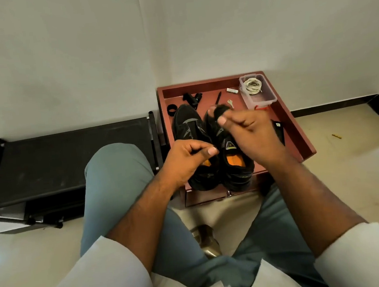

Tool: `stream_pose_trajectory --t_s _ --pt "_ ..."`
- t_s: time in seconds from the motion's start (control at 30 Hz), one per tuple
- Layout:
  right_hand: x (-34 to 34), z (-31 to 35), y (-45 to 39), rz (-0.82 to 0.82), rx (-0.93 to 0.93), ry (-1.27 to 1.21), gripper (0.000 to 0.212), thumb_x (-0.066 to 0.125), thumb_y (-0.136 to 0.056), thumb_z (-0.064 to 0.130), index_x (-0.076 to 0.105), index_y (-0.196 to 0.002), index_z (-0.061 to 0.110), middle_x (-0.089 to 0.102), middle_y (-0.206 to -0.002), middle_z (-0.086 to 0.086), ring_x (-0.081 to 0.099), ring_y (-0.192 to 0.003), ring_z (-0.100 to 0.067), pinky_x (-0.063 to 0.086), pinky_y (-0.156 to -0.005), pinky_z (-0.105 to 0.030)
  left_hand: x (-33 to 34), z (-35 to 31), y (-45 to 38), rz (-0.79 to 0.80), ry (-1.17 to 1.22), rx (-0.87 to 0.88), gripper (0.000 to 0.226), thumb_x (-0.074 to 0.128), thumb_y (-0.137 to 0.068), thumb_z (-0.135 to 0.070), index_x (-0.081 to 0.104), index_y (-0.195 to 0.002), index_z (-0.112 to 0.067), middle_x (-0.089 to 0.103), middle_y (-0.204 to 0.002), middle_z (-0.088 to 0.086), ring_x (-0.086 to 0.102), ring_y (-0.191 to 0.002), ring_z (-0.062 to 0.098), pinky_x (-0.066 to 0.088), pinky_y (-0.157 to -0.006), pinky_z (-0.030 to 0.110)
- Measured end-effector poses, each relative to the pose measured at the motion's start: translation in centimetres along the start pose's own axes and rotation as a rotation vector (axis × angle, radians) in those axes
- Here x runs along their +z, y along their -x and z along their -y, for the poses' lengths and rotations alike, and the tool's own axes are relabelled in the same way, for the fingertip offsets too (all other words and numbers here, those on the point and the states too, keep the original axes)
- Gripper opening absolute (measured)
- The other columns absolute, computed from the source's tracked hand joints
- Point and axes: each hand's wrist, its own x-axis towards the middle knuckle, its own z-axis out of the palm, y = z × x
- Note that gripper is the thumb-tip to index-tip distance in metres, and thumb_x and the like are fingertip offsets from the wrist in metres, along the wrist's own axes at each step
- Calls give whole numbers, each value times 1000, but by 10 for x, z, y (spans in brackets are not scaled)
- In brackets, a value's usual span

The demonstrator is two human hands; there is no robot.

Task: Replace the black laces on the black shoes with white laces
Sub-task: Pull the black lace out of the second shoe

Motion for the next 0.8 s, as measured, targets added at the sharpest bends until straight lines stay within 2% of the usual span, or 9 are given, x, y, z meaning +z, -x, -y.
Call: stream_pose_trajectory --t_s 0.1,0.2,0.27,0.33,0.4,0.57,0.63,0.73,0.8 --pt "-1 -23 6 250 40 348 41 57 -93 16 47 -56 32 47 -53 14 42 -51 -4 34 -54 -24 -7 4 -2 -39 -256 135 12 75 -83 -14 77 -89 -5 73 -82 4 71 -78 16 58 -76 32" --pt "-3 -39 17 384 215 359 37 60 -92 11 53 -57 12 43 -51 9 38 -48 -5 31 -52 -25 -11 6 -3 -89 -384 203 11 81 -75 -20 78 -83 -13 67 -74 -4 62 -69 3 49 -65 16" --pt "-5 -39 22 441 376 218 27 62 -92 12 66 -68 1 53 -58 -3 46 -53 -14 38 -55 -31 -10 5 -4 -83 -408 212 11 82 -73 -19 78 -81 -13 63 -72 -9 59 -67 -1 43 -62 9" --pt "-9 -32 22 466 524 19 17 61 -92 11 75 -84 4 71 -79 -13 65 -73 -25 52 -70 -37 -9 5 -4 -78 -347 208 10 83 -72 -16 77 -79 -13 64 -74 -8 59 -68 -1 44 -64 10" --pt "-15 -22 22 474 635 -200 17 57 -92 4 74 -92 4 73 -92 -18 71 -84 -25 58 -76 -33 -8 5 -5 -43 -197 199 13 83 -71 -14 75 -81 -15 67 -78 -5 61 -71 2 49 -68 16" --pt "-25 -10 16 520 670 -458 17 57 -87 3 69 -95 -5 73 -83 -18 71 -69 -23 53 -54 -20 -4 -4 0 200 255 19 39 70 -78 -14 68 -117 -16 70 -99 23 67 -85 17 56 -81 28" --pt "-26 -14 14 550 629 -437 15 64 -85 11 74 -91 2 72 -78 -14 69 -64 -19 49 -55 -21 1 -4 1 196 326 -17 32 68 -77 -15 72 -108 -15 71 -83 13 68 -79 15 56 -78 26" --pt "-27 -24 13 583 647 -515 20 69 -84 18 73 -93 0 66 -72 -13 61 -60 -17 55 -75 -41 7 -3 -1 148 360 -65 22 69 -75 -15 68 -95 -6 68 -72 4 66 -70 12 56 -70 25" --pt "-27 -27 14 558 666 -558 19 62 -87 14 71 -92 -3 63 -70 -12 58 -59 -16 58 -75 -38 7 -4 -3 169 317 -96 23 68 -75 -18 64 -93 -4 68 -73 4 65 -71 11 55 -69 23"
